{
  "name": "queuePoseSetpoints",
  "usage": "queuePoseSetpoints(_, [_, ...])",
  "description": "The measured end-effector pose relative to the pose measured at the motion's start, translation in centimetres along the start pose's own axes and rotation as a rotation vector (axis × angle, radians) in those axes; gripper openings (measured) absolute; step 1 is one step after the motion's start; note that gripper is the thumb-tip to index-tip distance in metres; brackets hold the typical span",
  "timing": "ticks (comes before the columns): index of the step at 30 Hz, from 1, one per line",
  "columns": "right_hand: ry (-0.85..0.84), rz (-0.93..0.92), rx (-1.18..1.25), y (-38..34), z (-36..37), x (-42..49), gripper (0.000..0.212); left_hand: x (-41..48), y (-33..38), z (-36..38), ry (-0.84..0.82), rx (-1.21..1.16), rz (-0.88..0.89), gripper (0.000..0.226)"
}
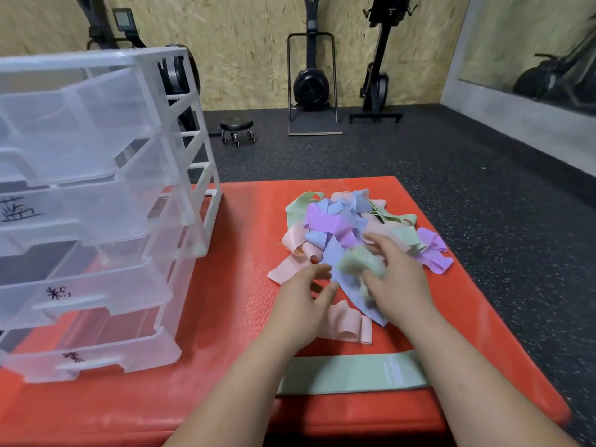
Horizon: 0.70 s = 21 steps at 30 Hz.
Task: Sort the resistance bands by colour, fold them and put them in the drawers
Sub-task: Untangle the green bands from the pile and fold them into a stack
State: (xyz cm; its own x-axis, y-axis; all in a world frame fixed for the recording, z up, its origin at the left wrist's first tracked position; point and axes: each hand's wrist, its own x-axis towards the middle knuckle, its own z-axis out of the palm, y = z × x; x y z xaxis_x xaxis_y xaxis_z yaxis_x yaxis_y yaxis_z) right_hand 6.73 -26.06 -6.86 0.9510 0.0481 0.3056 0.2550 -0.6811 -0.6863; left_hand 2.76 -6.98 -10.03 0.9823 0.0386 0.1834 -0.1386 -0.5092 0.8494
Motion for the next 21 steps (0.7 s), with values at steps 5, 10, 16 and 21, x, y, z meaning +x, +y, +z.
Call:
queuePoseSetpoints(5, [-0.325, -0.347, -0.418, -2.1, 1.2, 0.3, 0.042, 2.2, -0.5, -0.1, 0.042, -0.501, -0.318, 0.035])
queuePoseSetpoints(10, [-0.502, -0.301, -0.309, -1.6, 1.3, 0.5, 0.027, 2.7, -2.9, -0.4, 0.025, -0.311, -0.443, 0.016])
queuePoseSetpoints(16, [-0.394, -0.256, -0.308, -0.8, 2.0, 1.2, 0.017, 3.0, -3.5, -1.0, 0.058, -0.1, -0.386, 0.033])
queuePoseSetpoints(21, [-0.451, -0.275, -0.391, -0.6, 1.6, 0.9, 0.015, 3.1, -3.5, -1.3, 0.115, -0.185, -0.418, 0.047])
